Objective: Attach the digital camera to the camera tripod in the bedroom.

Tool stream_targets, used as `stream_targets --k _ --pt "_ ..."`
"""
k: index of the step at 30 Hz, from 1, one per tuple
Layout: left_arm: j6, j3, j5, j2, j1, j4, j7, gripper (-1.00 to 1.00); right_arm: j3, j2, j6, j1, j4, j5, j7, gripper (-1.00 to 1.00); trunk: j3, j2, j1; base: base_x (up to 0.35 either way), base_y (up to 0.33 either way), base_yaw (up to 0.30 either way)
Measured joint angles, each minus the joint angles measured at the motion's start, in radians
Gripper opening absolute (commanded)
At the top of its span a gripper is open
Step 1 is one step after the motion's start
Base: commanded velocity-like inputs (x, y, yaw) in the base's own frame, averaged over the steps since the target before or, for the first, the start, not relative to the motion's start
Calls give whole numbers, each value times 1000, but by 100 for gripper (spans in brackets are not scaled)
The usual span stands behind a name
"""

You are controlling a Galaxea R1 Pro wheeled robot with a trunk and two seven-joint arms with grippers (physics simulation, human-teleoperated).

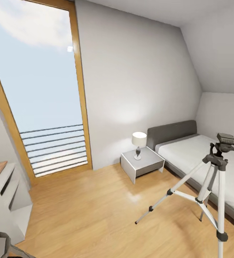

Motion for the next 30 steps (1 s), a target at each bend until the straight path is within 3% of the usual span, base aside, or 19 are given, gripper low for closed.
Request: stream_targets --k 9,30 --pt "-1 0 0 0 0 0 0 -100 0 0 -1 0 0 0 0 100 0 0 0 146 72 -297" --pt "-1 0 0 0 0 0 0 -100 -2 0 -1 0 0 -2 0 100 0 0 1 6 3 -297"
